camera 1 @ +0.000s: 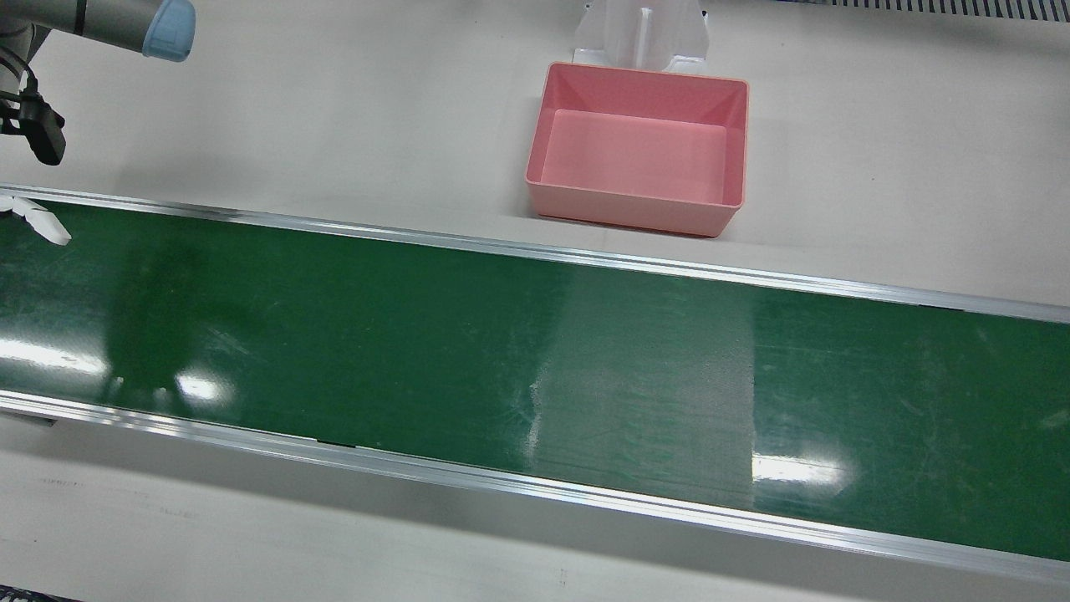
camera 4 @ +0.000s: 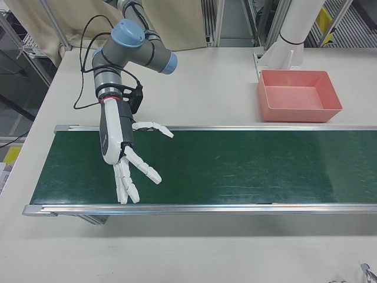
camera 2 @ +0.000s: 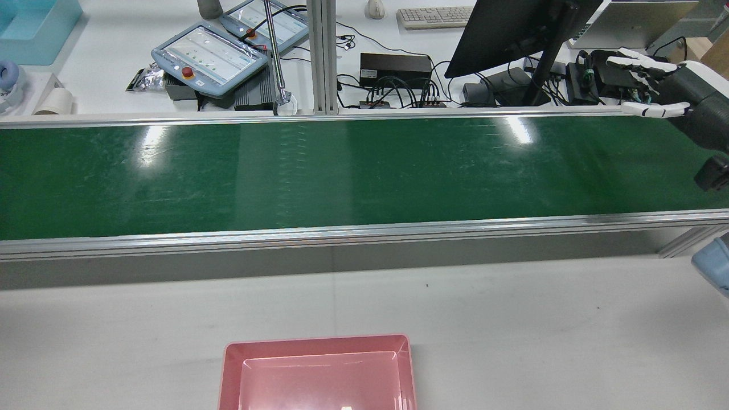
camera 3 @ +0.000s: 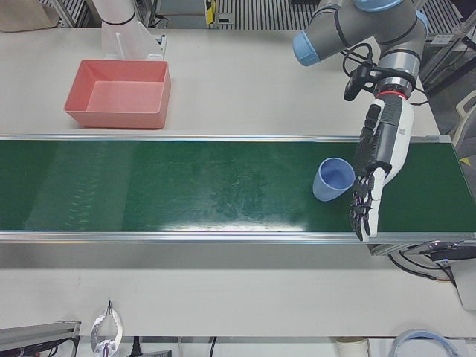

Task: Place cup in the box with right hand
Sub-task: 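Raise the right hand to the belt edge, fingers open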

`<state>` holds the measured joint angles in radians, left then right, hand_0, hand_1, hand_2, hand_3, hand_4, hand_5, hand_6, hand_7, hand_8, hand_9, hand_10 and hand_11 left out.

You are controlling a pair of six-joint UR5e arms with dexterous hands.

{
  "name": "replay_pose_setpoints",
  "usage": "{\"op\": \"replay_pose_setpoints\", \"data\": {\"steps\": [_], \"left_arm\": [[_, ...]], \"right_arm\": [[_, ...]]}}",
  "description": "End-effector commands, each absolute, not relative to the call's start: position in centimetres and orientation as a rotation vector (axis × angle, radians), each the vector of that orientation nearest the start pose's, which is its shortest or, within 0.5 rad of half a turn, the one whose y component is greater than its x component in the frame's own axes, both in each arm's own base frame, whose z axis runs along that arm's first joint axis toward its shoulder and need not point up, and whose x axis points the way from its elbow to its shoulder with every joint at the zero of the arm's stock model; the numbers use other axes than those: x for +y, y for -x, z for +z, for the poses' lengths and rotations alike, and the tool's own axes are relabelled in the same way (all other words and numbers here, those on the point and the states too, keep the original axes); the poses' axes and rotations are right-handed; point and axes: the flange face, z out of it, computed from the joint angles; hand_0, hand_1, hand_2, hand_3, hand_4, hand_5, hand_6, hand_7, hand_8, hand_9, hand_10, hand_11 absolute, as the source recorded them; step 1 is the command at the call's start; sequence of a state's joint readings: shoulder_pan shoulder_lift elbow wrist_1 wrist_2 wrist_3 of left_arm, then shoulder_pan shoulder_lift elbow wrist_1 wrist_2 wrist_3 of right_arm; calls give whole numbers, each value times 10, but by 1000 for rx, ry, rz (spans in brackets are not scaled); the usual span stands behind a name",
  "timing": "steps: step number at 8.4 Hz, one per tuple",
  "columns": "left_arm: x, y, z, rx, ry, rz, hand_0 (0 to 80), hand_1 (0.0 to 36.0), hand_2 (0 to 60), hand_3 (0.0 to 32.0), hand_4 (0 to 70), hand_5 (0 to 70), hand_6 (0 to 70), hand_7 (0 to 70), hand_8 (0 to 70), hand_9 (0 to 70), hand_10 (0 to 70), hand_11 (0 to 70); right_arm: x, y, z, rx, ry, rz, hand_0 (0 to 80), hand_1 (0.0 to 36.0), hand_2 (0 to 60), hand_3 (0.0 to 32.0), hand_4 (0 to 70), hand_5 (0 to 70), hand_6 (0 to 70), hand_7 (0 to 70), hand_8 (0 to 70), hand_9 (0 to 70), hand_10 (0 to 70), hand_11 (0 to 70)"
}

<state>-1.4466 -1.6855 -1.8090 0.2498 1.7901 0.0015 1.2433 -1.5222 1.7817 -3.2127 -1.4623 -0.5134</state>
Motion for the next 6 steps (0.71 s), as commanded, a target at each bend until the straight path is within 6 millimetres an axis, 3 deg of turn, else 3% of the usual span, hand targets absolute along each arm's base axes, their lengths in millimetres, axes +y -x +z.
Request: {"op": "replay_pose_setpoints", "data": {"steps": [1, 2, 4, 5, 6], "left_arm": [[-533, 47, 536, 2140, 344, -1921, 0, 0, 0, 0, 0, 0, 0, 0, 0, 0, 0, 0], [-533, 47, 537, 2138, 344, -1923, 0, 0, 0, 0, 0, 0, 0, 0, 0, 0, 0, 0], [-533, 46, 538, 2136, 346, -1924, 0, 0, 0, 0, 0, 0, 0, 0, 0, 0, 0, 0], [-533, 46, 538, 2136, 346, -1924, 0, 0, 0, 0, 0, 0, 0, 0, 0, 0, 0, 0], [-533, 46, 538, 2135, 347, -1923, 0, 0, 0, 0, 0, 0, 0, 0, 0, 0, 0, 0]], "right_arm": [[-547, 39, 575, 2824, 384, -2134, 465, 119, 137, 0, 170, 38, 45, 136, 0, 36, 31, 59], [-550, 40, 565, 2818, 365, -2110, 465, 118, 138, 0, 183, 36, 47, 146, 0, 36, 28, 54], [-551, 50, 591, 2775, 324, -2186, 442, 137, 240, 0, 153, 35, 48, 152, 3, 45, 28, 54], [-550, 52, 594, 2774, 310, -2194, 443, 125, 204, 0, 155, 34, 46, 147, 2, 41, 26, 51], [-547, 63, 602, 2781, 291, -2219, 469, 86, 52, 0, 187, 34, 44, 138, 4, 43, 27, 53]]}}
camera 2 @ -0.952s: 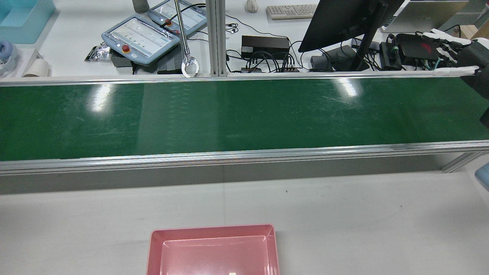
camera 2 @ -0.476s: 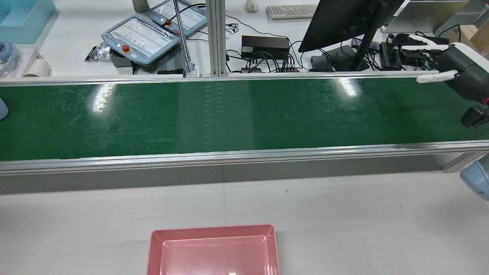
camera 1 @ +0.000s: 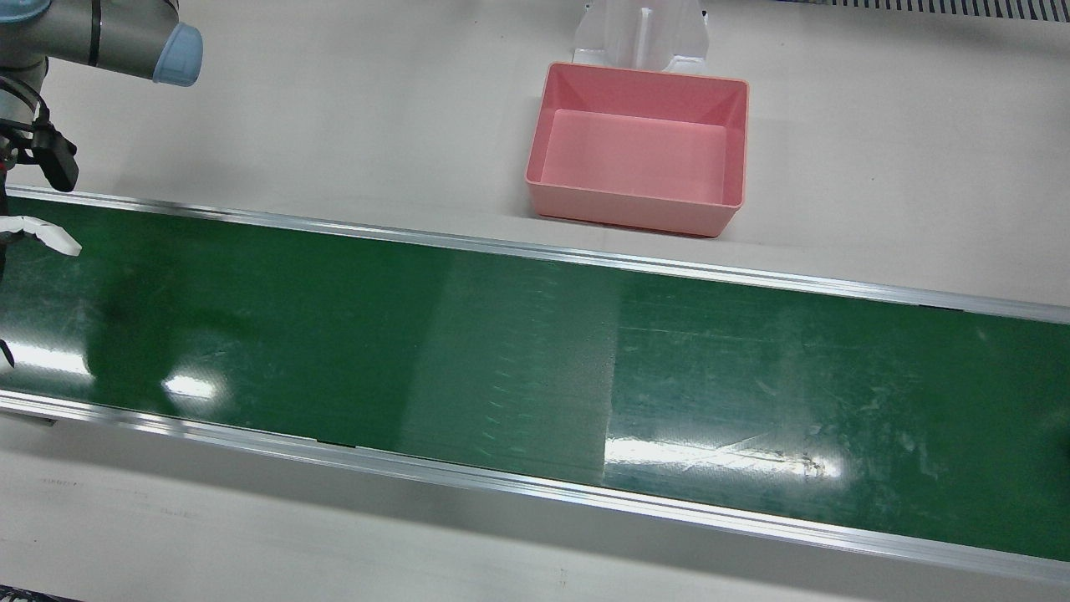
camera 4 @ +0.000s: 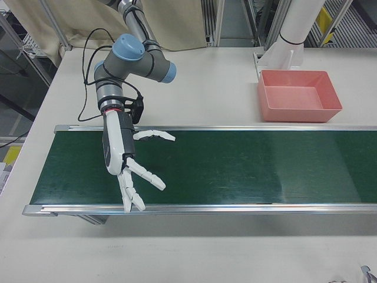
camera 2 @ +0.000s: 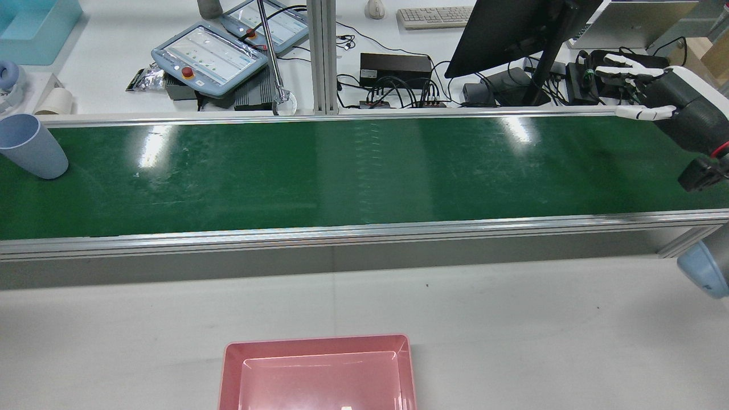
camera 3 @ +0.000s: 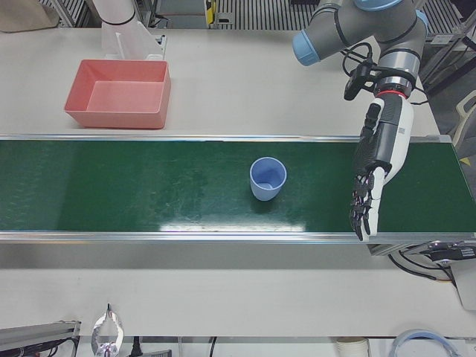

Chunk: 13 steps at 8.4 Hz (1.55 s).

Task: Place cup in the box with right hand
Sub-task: 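Hold the open right hand beside the belt as the blue cup approaches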

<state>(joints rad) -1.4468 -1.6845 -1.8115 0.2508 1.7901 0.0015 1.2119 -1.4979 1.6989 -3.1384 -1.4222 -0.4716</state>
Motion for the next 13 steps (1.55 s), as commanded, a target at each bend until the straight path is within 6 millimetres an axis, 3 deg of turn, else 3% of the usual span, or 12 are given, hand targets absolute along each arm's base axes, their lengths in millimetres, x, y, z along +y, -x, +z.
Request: {"op": "replay_pose_setpoints", "data": {"steps": [1, 2, 3, 4, 5, 6, 7, 9, 10, 11, 12, 13], "left_arm": [[-533, 46, 537, 2137, 345, -1922, 0, 0, 0, 0, 0, 0, 0, 0, 0, 0, 0, 0], [-533, 46, 538, 2136, 346, -1924, 0, 0, 0, 0, 0, 0, 0, 0, 0, 0, 0, 0], [-533, 46, 538, 2135, 347, -1923, 0, 0, 0, 0, 0, 0, 0, 0, 0, 0, 0, 0], [-533, 46, 538, 2136, 346, -1924, 0, 0, 0, 0, 0, 0, 0, 0, 0, 0, 0, 0], [-533, 46, 538, 2136, 346, -1924, 0, 0, 0, 0, 0, 0, 0, 0, 0, 0, 0, 0], [-533, 46, 538, 2136, 346, -1924, 0, 0, 0, 0, 0, 0, 0, 0, 0, 0, 0, 0], [-533, 46, 538, 2136, 346, -1924, 0, 0, 0, 0, 0, 0, 0, 0, 0, 0, 0, 0], [-533, 46, 539, 2133, 347, -1924, 0, 0, 0, 0, 0, 0, 0, 0, 0, 0, 0, 0], [-533, 46, 539, 2134, 346, -1925, 0, 0, 0, 0, 0, 0, 0, 0, 0, 0, 0, 0], [-533, 46, 539, 2136, 346, -1924, 0, 0, 0, 0, 0, 0, 0, 0, 0, 0, 0, 0], [-533, 46, 539, 2136, 346, -1924, 0, 0, 0, 0, 0, 0, 0, 0, 0, 0, 0, 0], [-533, 46, 539, 2134, 346, -1925, 0, 0, 0, 0, 0, 0, 0, 0, 0, 0, 0, 0]], "right_arm": [[-548, 59, 591, 2779, 262, -2184, 469, 88, 58, 0, 190, 33, 44, 144, 4, 43, 25, 48], [-547, 63, 587, 2789, 249, -2175, 456, 106, 127, 0, 163, 33, 44, 156, 3, 45, 22, 45], [-547, 68, 589, 2790, 234, -2183, 454, 106, 124, 0, 155, 34, 43, 158, 3, 45, 23, 47], [-548, 70, 588, 2791, 229, -2180, 445, 110, 169, 0, 156, 31, 43, 162, 2, 45, 23, 45], [-548, 71, 588, 2793, 230, -2181, 456, 91, 104, 0, 188, 31, 44, 166, 1, 46, 22, 44], [-546, 73, 591, 2793, 224, -2188, 422, 121, 241, 0, 129, 30, 42, 156, 2, 45, 21, 43], [-546, 72, 591, 2794, 224, -2186, 459, 71, 53, 0, 175, 29, 40, 151, 3, 45, 22, 43], [-545, 72, 593, 2787, 213, -2192, 425, 108, 202, 0, 131, 28, 41, 154, 3, 46, 20, 41], [-545, 72, 592, 2786, 215, -2190, 449, 80, 98, 0, 172, 28, 42, 158, 3, 47, 21, 41], [-545, 73, 591, 2789, 213, -2187, 449, 80, 102, 0, 177, 28, 42, 160, 3, 46, 21, 41], [-545, 73, 591, 2790, 211, -2188, 431, 97, 175, 0, 153, 28, 43, 162, 4, 47, 20, 40], [-545, 72, 592, 2787, 211, -2189, 438, 88, 145, 0, 163, 28, 42, 161, 4, 48, 20, 40]]}}
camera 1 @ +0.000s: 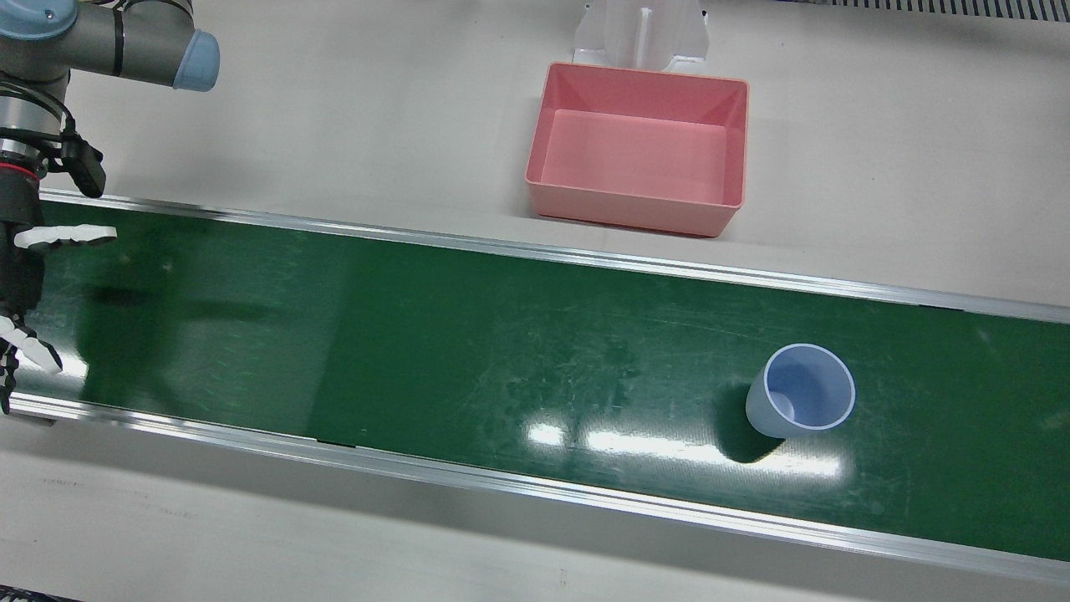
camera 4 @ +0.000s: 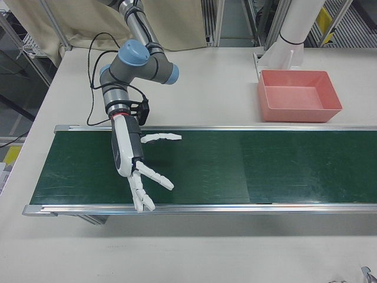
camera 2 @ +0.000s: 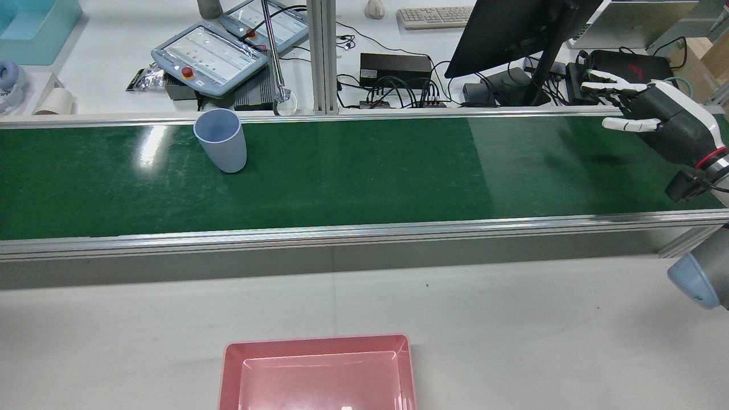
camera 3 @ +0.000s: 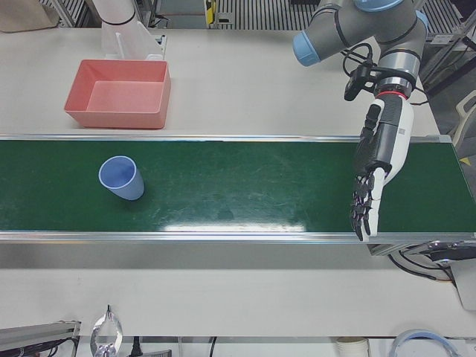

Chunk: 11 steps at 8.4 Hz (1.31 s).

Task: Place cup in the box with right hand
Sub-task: 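Hold the open right hand beside the belt as the blue cup approaches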

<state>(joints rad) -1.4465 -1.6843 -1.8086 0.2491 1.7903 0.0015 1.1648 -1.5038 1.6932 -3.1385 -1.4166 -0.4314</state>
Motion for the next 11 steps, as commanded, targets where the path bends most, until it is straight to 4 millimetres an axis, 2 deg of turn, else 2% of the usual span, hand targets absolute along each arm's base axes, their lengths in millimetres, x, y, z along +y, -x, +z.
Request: {"op": "replay_pose_setpoints", "data": {"steps": [1, 3, 4, 5, 6, 8, 9, 10, 11], "left_arm": [[-533, 46, 539, 2136, 346, -1924, 0, 0, 0, 0, 0, 0, 0, 0, 0, 0, 0, 0], [-533, 46, 540, 2134, 346, -1925, 0, 0, 0, 0, 0, 0, 0, 0, 0, 0, 0, 0], [-533, 46, 540, 2134, 346, -1925, 0, 0, 0, 0, 0, 0, 0, 0, 0, 0, 0, 0], [-533, 46, 540, 2134, 346, -1925, 0, 0, 0, 0, 0, 0, 0, 0, 0, 0, 0, 0], [-534, 46, 540, 2134, 346, -1925, 0, 0, 0, 0, 0, 0, 0, 0, 0, 0, 0, 0], [-533, 46, 540, 2133, 346, -1927, 0, 0, 0, 0, 0, 0, 0, 0, 0, 0, 0, 0], [-533, 46, 540, 2133, 346, -1927, 0, 0, 0, 0, 0, 0, 0, 0, 0, 0, 0, 0], [-534, 46, 540, 2134, 346, -1925, 0, 0, 0, 0, 0, 0, 0, 0, 0, 0, 0, 0], [-533, 46, 540, 2133, 346, -1927, 0, 0, 0, 0, 0, 0, 0, 0, 0, 0, 0, 0]], "right_arm": [[-545, 72, 592, 2786, 209, -2189, 457, 72, 79, 0, 187, 28, 43, 161, 4, 48, 20, 39], [-545, 72, 590, 2790, 208, -2182, 422, 110, 224, 0, 138, 28, 42, 161, 4, 47, 19, 38], [-545, 72, 590, 2790, 208, -2182, 423, 111, 226, 0, 136, 28, 42, 163, 4, 49, 18, 38], [-545, 72, 591, 2786, 202, -2184, 441, 95, 157, 0, 159, 29, 43, 163, 5, 49, 19, 38], [-545, 72, 589, 2788, 201, -2179, 441, 96, 156, 0, 158, 29, 43, 162, 4, 49, 19, 39], [-544, 70, 588, 2789, 202, -2179, 429, 118, 227, 0, 129, 31, 42, 166, 5, 49, 18, 38], [-543, 70, 590, 2792, 197, -2182, 444, 100, 152, 0, 149, 31, 42, 162, 4, 48, 18, 38], [-542, 71, 592, 2792, 199, -2190, 437, 109, 186, 0, 133, 31, 41, 162, 5, 49, 18, 38], [-538, 73, 596, 2792, 193, -2203, 461, 82, 74, 0, 165, 31, 41, 160, 5, 48, 19, 40]]}}
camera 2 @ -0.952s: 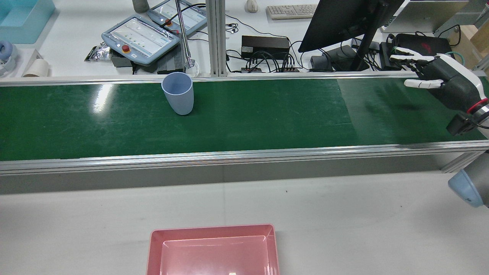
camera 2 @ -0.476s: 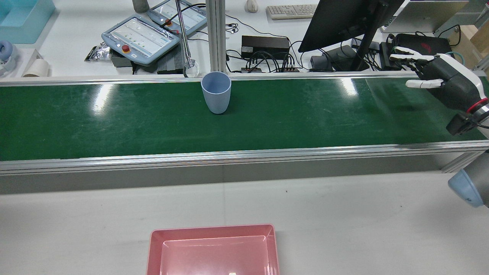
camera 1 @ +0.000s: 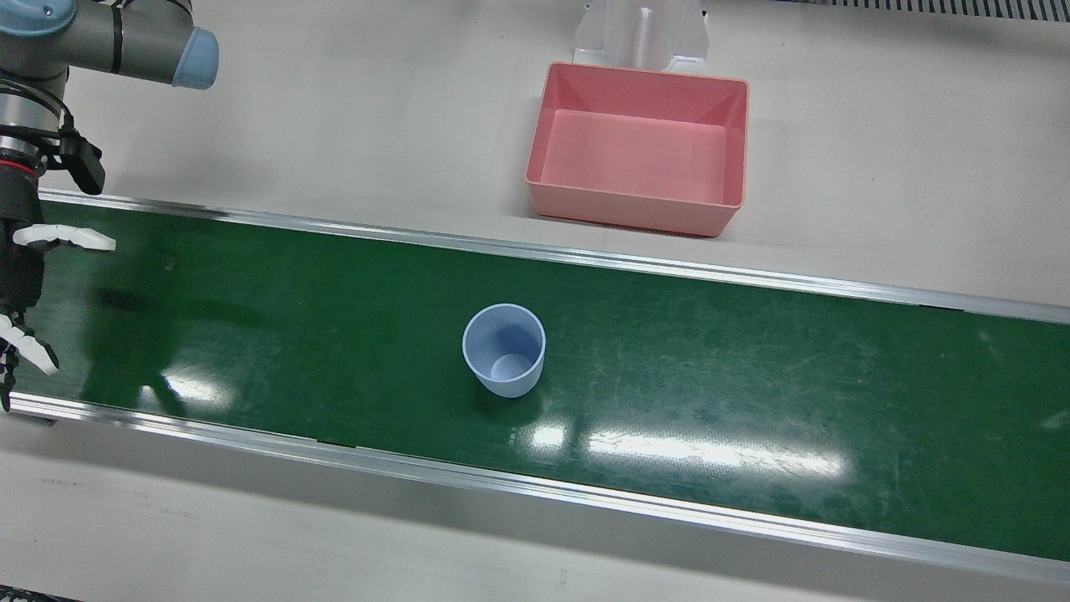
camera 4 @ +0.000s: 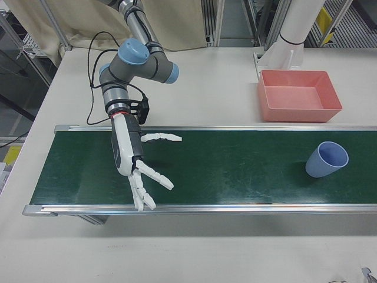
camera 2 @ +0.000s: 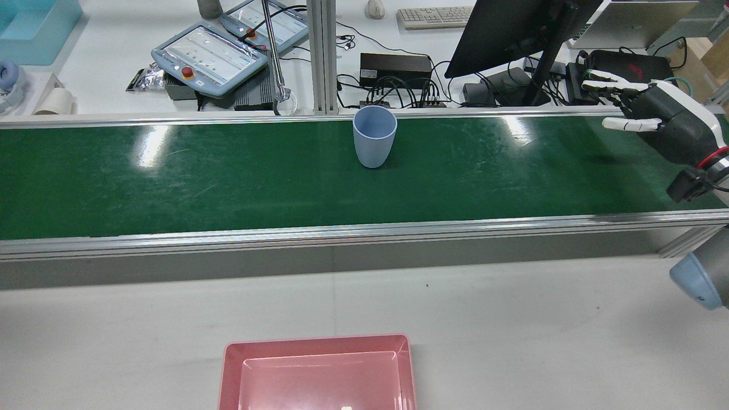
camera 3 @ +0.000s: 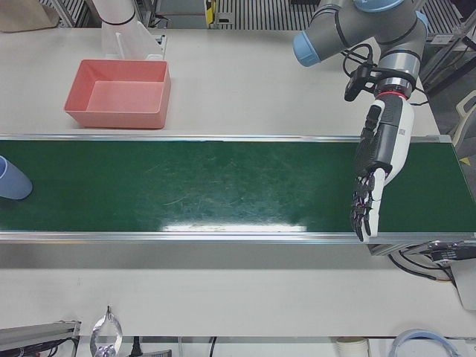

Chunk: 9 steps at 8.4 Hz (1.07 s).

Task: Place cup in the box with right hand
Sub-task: 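Hold the open right hand beside the belt as the blue cup approaches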

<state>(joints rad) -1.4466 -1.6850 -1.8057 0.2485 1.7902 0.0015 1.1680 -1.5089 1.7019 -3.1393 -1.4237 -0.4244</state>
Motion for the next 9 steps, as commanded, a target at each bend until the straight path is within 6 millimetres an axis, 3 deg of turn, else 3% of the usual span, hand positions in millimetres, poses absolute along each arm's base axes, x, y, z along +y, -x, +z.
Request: {"op": "replay_pose_setpoints", "data": {"steps": [1, 2, 4, 5, 7, 9], "left_arm": [[-534, 46, 540, 2134, 346, -1925, 0, 0, 0, 0, 0, 0, 0, 0, 0, 0, 0, 0], [-534, 46, 540, 2134, 346, -1925, 0, 0, 0, 0, 0, 0, 0, 0, 0, 0, 0, 0], [-533, 46, 540, 2133, 346, -1927, 0, 0, 0, 0, 0, 0, 0, 0, 0, 0, 0, 0], [-533, 46, 540, 2133, 346, -1927, 0, 0, 0, 0, 0, 0, 0, 0, 0, 0, 0, 0], [-534, 46, 540, 2134, 346, -1925, 0, 0, 0, 0, 0, 0, 0, 0, 0, 0, 0, 0], [-534, 46, 540, 2134, 346, -1925, 0, 0, 0, 0, 0, 0, 0, 0, 0, 0, 0, 0]], "right_arm": [[-537, 72, 597, 2791, 194, -2205, 445, 101, 149, 0, 139, 32, 41, 160, 5, 49, 20, 41], [-537, 72, 597, 2792, 192, -2206, 423, 127, 254, 0, 101, 32, 40, 157, 5, 48, 19, 40], [-536, 82, 596, 2810, 175, -2204, 445, 100, 149, 0, 135, 32, 40, 158, 5, 48, 19, 39], [-536, 83, 594, 2815, 169, -2202, 437, 109, 184, 0, 120, 32, 39, 155, 5, 47, 18, 39], [-534, 89, 596, 2822, 155, -2206, 452, 92, 116, 0, 138, 32, 38, 152, 4, 45, 18, 38], [-533, 94, 596, 2830, 142, -2210, 442, 99, 156, 0, 123, 32, 38, 151, 4, 47, 19, 39]]}}
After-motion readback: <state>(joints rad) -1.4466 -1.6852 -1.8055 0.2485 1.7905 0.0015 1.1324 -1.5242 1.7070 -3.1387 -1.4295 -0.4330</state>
